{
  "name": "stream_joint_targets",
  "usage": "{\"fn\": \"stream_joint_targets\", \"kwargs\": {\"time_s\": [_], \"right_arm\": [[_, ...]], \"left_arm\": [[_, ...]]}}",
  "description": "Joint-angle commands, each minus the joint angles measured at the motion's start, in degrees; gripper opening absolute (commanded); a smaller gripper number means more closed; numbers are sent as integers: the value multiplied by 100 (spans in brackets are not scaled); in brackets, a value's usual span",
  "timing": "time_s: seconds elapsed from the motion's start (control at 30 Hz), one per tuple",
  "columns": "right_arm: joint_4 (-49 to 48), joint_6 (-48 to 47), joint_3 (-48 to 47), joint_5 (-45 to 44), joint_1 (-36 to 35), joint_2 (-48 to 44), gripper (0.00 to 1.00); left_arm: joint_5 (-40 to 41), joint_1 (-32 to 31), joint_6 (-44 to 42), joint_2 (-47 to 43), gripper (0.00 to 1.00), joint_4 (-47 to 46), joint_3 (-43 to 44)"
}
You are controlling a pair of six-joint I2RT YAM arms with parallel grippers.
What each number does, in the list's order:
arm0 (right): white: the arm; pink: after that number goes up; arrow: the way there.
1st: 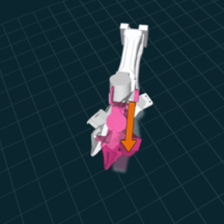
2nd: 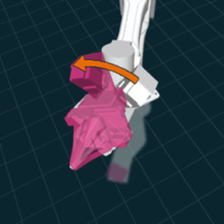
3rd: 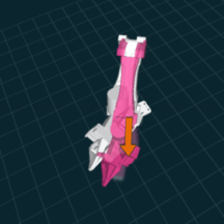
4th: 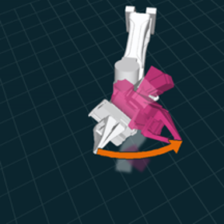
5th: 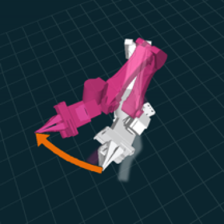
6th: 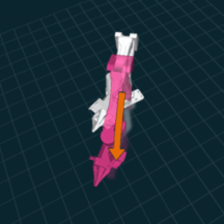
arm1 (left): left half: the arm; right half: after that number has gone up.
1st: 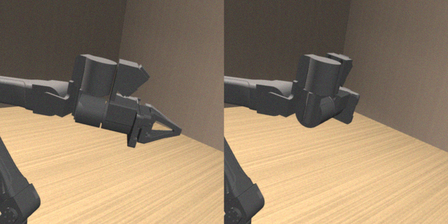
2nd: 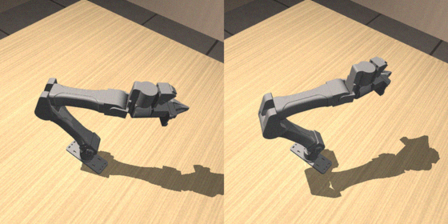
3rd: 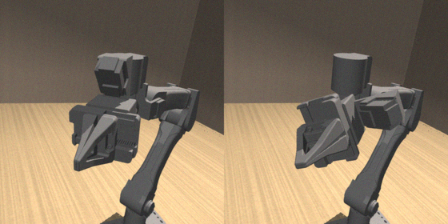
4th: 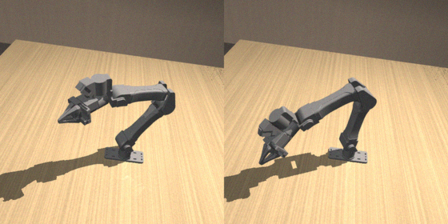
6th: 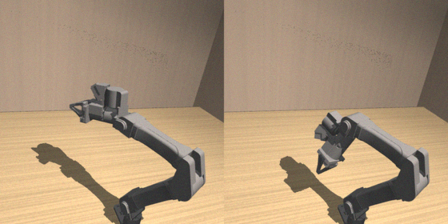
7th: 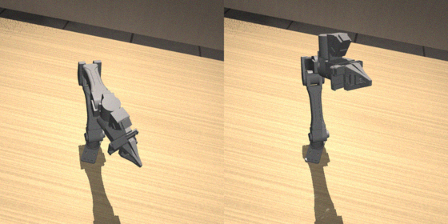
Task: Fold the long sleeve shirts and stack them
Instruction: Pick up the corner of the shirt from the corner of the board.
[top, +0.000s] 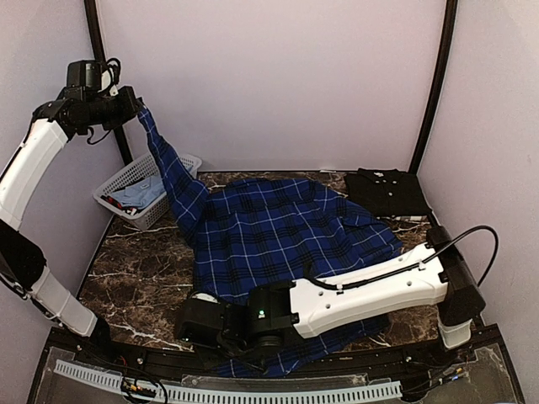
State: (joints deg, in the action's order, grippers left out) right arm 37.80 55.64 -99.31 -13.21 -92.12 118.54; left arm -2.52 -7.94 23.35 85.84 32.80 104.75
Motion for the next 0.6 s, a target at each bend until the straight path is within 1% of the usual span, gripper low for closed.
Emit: {"fn": "stream_joint_targets", "kwargs": {"time_s": [0.0, 0.1, 0.2, 0.4, 0.57], "right_arm": [[942, 13, -918, -223, -245, 873, 26], [1721, 113, -1589, -502, -335, 1424, 32], [1878, 227, -1812, -577, -389, 1665, 36], [2269, 368, -2223, -707, -412, 2043, 37], [2210, 354, -2233, -548, -412, 2192, 36]], "left_arm": [[-106, -32, 186, -8, 0, -222, 2], [-83, -34, 191, -52, 0, -228, -118], [-75, -32, 139, -63, 0, -173, -159], [-39, -33, 14, -91, 0, -117, -195], [-77, -34, -27, -72, 0, -128, -217]]}}
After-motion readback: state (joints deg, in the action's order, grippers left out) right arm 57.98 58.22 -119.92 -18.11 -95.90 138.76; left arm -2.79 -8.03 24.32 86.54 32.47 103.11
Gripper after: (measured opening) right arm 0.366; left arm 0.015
